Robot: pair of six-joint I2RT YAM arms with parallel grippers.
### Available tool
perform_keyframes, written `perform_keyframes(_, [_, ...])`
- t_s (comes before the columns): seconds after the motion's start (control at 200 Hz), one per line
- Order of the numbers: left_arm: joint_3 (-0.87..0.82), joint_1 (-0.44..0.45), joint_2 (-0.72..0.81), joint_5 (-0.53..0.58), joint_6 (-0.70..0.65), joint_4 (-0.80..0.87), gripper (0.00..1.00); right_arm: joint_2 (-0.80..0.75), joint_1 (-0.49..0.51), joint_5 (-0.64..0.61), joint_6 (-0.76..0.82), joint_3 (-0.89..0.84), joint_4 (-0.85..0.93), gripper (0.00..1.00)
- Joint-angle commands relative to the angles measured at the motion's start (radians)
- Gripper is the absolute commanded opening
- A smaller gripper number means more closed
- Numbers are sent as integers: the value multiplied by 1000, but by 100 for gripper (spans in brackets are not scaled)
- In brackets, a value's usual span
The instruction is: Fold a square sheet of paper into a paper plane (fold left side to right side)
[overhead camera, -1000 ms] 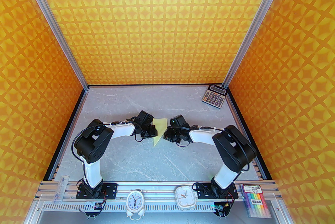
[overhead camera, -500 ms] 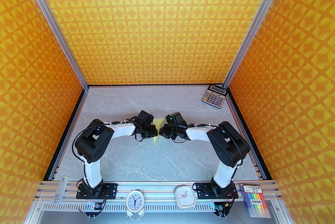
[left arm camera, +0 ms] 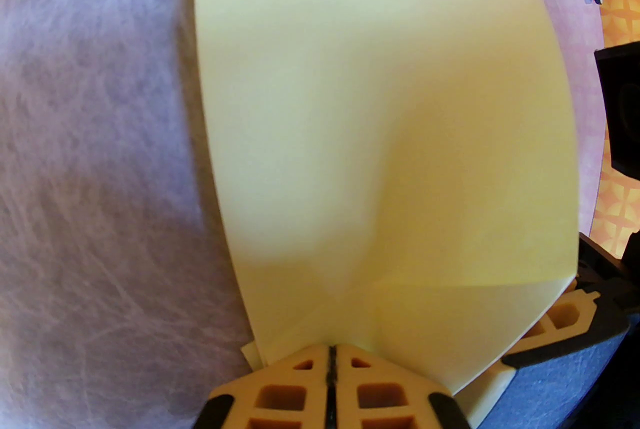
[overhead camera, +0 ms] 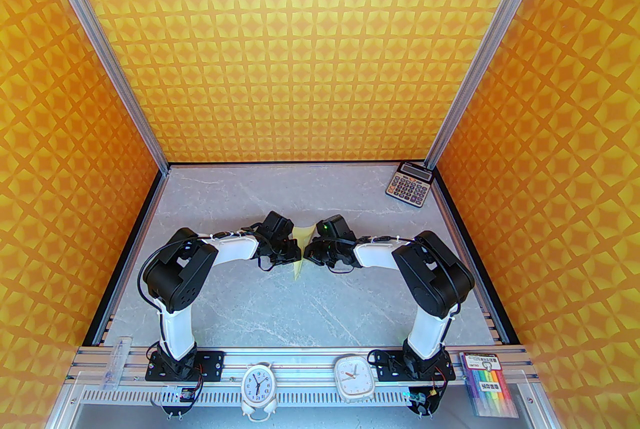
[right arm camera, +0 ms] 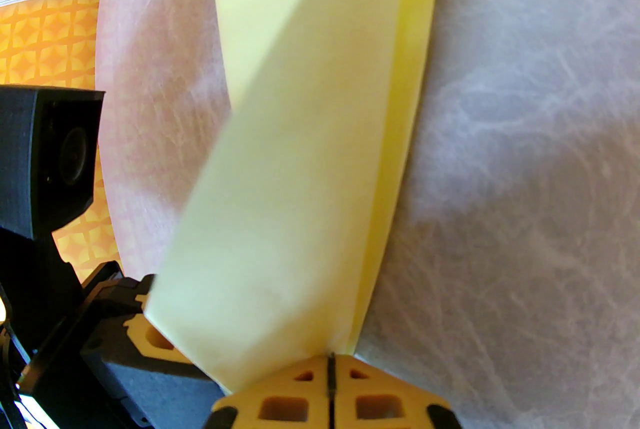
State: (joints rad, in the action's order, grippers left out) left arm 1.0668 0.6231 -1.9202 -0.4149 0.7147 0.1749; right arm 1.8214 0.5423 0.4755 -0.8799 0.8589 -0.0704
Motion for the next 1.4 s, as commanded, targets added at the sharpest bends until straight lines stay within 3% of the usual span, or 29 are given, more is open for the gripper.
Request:
perform_keyframes(0.0, [4,17,-57,8,1,49,8,26,10,-11,-15,19,-12,7])
perform_keyframes(0.295, [10,17,-52,8,-1,55,9,75,10,-57,-1,42,60,6])
perform_keyframes(0.58, [31,-6,18,10,-20,99,23,81,9,-94,17,63,143,6])
perform_keyframes(0.835, [61,-23,55,8,-61,145,23,76,10,-89,22,67,144,6])
perform_keyframes(0.95, [64,-25,27,8,-90,150,17,54,8,-75,31,62,135,6])
perform_keyframes(1.085, [27,-28,-16,-20,-67,98,1,15,8,-45,25,39,83,6])
perform_keyframes(1.395, [-99,-76,-35,-110,19,-89,0,-32,8,-4,-2,-5,5,6])
